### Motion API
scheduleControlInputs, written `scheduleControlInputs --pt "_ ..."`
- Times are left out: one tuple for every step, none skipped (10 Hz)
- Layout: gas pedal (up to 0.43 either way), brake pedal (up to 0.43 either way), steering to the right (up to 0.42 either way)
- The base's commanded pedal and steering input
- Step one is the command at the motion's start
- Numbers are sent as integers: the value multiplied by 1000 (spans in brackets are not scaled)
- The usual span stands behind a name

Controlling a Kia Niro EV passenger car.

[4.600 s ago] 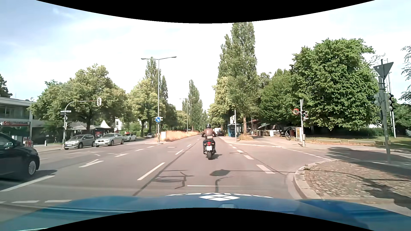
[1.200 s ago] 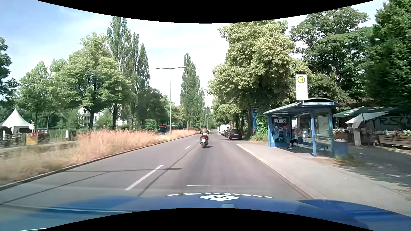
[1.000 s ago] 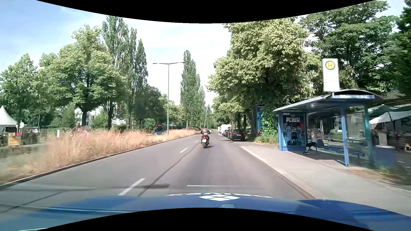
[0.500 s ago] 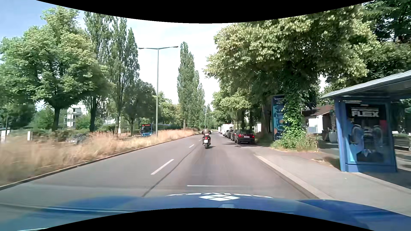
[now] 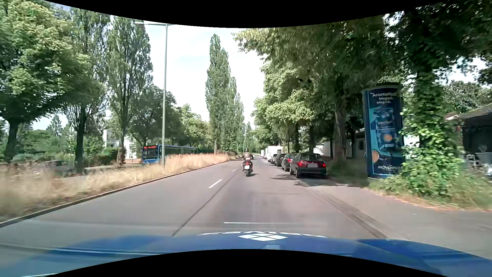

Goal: Follow the waypoints while adhering to traffic rules and regulations

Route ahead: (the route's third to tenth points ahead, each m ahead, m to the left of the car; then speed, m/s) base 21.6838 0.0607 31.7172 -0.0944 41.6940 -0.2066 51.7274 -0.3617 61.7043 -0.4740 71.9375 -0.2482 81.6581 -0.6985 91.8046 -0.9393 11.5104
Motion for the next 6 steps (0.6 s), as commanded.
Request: scheduleControlInputs --pt "177 0 -1" --pt "177 0 -1" --pt "189 0 -1" --pt "197 0 -1" --pt "197 0 -1" --pt "197 0 -1"
